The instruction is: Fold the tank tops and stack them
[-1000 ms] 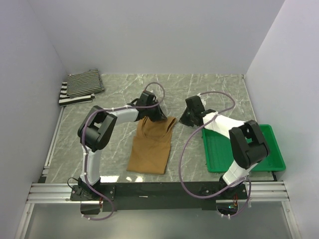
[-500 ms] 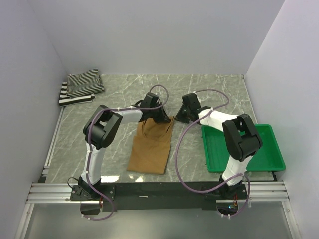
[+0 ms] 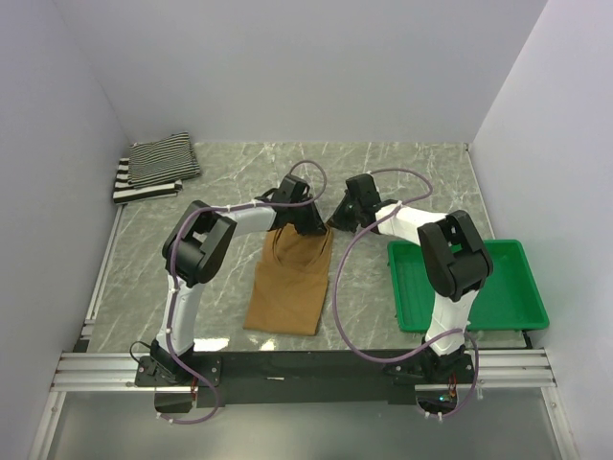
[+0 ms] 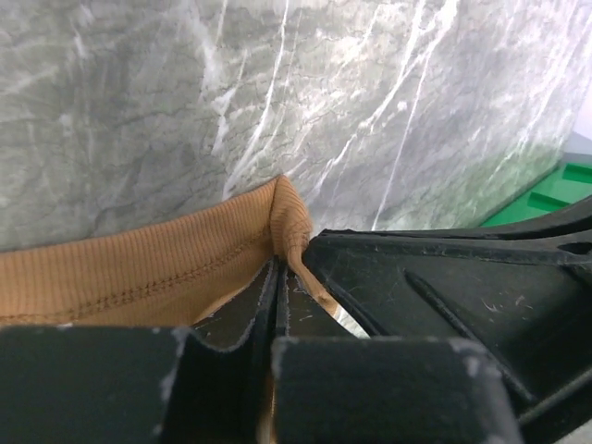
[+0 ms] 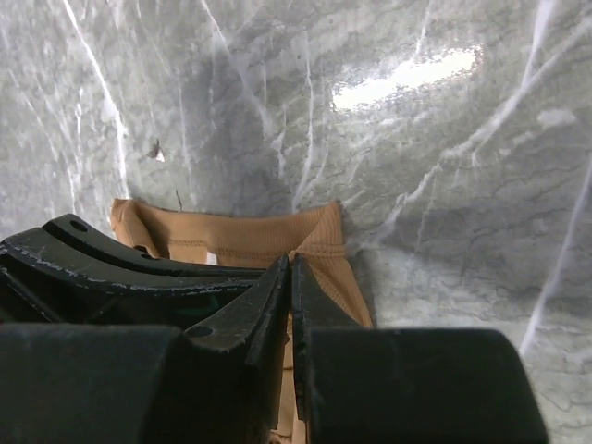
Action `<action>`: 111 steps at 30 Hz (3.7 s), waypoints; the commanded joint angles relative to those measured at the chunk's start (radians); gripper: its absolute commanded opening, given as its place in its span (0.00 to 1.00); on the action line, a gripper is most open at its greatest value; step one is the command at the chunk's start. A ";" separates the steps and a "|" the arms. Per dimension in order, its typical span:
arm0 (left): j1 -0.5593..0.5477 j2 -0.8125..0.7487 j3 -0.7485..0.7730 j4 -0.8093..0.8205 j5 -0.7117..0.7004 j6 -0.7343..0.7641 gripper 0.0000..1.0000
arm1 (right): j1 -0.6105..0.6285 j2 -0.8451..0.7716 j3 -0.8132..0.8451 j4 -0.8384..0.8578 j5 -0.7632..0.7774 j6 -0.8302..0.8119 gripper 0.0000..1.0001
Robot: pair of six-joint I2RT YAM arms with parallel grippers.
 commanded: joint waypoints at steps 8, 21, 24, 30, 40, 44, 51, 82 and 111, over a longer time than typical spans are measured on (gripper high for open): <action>0.007 -0.077 0.069 -0.090 -0.161 0.058 0.17 | 0.009 0.000 0.009 0.055 -0.034 0.059 0.11; 0.072 -0.166 0.020 -0.094 -0.157 0.066 0.20 | 0.011 0.067 0.006 0.098 -0.046 0.101 0.08; 0.086 -0.232 -0.019 -0.093 -0.155 0.063 0.19 | 0.011 0.102 0.015 0.103 -0.046 0.112 0.07; 0.096 -0.377 -0.162 -0.082 -0.192 0.040 0.21 | 0.011 0.155 0.107 -0.020 0.062 0.105 0.05; 0.141 -0.513 -0.351 -0.021 -0.094 0.024 0.24 | 0.011 0.303 0.415 -0.228 0.128 0.038 0.08; 0.141 -0.612 -0.457 -0.011 -0.103 0.012 0.30 | 0.008 0.258 0.411 -0.240 0.125 0.006 0.23; 0.141 -0.834 -0.608 -0.045 -0.126 -0.005 0.34 | 0.011 0.149 0.383 -0.231 0.110 -0.046 0.38; 0.138 -0.915 -0.716 -0.045 -0.120 0.012 0.31 | 0.098 0.150 0.294 -0.230 0.243 -0.056 0.16; 0.138 -0.856 -0.707 -0.036 -0.119 0.029 0.28 | 0.193 0.171 0.375 -0.287 0.381 -0.123 0.18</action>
